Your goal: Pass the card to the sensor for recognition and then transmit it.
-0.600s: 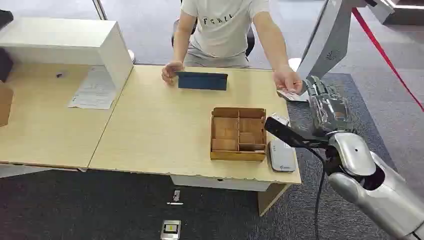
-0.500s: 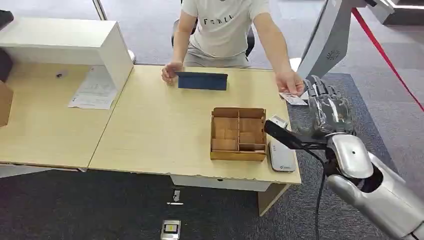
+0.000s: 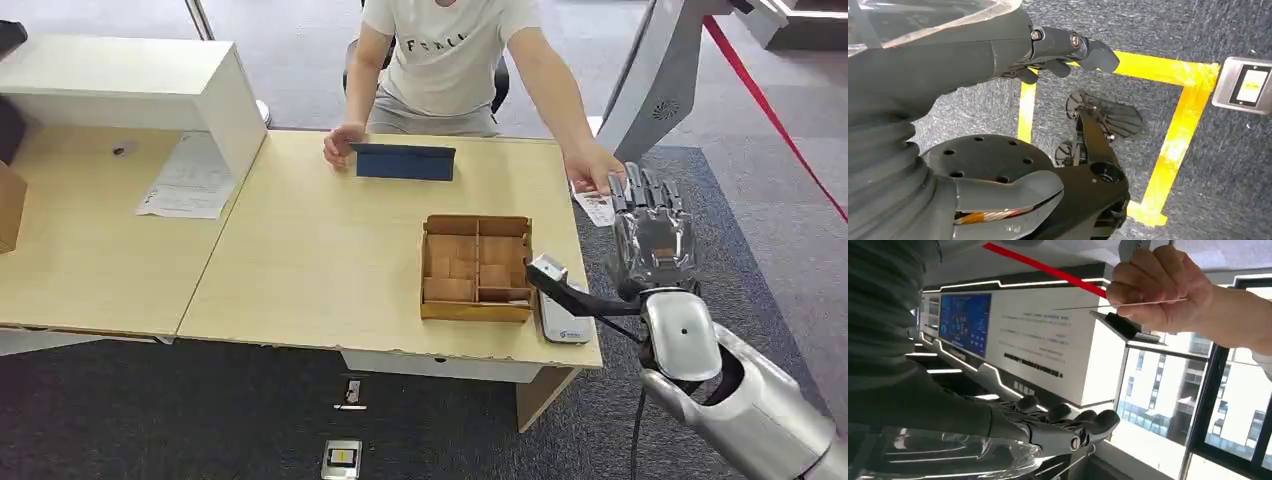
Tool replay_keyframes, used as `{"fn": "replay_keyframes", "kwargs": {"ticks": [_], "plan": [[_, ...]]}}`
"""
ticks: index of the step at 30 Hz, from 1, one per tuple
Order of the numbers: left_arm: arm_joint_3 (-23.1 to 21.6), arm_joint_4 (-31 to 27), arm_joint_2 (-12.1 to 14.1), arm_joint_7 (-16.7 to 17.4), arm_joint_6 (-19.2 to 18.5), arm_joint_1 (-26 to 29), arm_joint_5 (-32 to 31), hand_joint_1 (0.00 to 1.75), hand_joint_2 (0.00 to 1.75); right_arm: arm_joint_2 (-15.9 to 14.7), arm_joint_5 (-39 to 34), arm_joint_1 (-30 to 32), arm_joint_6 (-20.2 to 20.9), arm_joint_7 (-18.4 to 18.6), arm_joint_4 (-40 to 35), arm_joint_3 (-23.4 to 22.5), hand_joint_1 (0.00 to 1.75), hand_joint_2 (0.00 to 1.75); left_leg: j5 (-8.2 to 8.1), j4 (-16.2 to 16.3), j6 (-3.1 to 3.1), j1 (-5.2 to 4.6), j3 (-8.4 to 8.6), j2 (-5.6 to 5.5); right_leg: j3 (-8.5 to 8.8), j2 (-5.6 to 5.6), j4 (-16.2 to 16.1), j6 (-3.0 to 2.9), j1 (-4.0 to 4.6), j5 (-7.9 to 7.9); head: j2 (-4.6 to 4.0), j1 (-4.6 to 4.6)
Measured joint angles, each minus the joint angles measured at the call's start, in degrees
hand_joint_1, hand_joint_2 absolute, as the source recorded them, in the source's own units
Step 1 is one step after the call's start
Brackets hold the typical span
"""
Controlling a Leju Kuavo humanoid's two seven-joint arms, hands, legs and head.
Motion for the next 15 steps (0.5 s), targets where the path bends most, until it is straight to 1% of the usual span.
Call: {"fn": "replay_keyframes", "kwargs": {"ticks": [8,15], "plan": [[0.0,0.0,-0.2,1.4,2.1,0.0,0.7,0.00,1.75,0.2,-3.5,0.0,-1.6,0.0,1.3,0.1,0.00,1.75,0.00,0.0,0.00,0.00,-0.01,0.00,0.01,0.00,0.0,0.00,0.00,0.00,0.02,-0.02],[0.0,0.0,-0.7,1.9,3.6,0.0,1.5,0.00,1.75,1.6,-5.4,-0.7,-3.0,0.0,3.0,0.9,0.00,1.75,0.00,0.0,0.00,0.00,-0.01,0.00,0.01,0.00,0.0,0.00,0.00,0.00,0.00,-0.02]]}}
